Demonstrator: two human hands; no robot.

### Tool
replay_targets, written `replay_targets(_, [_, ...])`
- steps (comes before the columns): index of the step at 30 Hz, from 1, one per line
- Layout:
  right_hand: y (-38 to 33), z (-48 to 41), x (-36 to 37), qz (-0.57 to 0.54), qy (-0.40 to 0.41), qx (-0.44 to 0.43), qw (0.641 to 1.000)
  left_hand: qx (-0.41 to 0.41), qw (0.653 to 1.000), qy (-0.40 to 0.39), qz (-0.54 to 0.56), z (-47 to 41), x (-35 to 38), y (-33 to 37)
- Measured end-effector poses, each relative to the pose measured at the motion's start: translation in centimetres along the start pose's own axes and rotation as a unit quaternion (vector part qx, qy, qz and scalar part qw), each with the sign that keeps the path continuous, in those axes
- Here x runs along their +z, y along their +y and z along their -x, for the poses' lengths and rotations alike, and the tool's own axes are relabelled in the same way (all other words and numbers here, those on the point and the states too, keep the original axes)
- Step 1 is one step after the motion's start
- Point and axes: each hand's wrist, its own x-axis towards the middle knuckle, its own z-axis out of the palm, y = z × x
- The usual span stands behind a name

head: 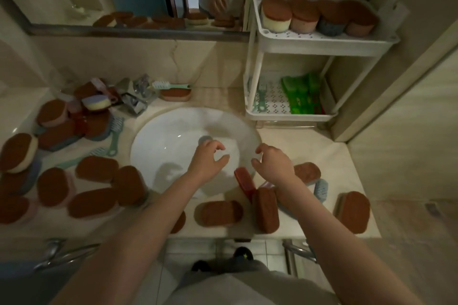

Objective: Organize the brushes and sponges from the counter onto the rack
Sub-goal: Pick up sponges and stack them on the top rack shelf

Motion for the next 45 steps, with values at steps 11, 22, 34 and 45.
replay_targets(11, [1.7,5.1,3.4,0.154,-0.069,0.097,0.981,-0.008,0.975,-0.194,-0.105,5.3,4.1,-3.5])
replay_targets(22, [1.6,6.0,5.1,0.199,-0.067,0.133,0.969,0.062,0.941,-0.250,-0.218,6.6,5.0,-5.0])
replay_targets(34, [0.2,4.1,-0.1,0.065,0.072,0.089,0.991,0.021,0.999,-0.032,0.023,2.8,1.7,-0.5])
replay_targets(45, [-2.1,0.4,-10.0,-0.071,0.273,0.029,0.959,0.055,0.988,0.103,0.105,-2.9,-4.4,8.8])
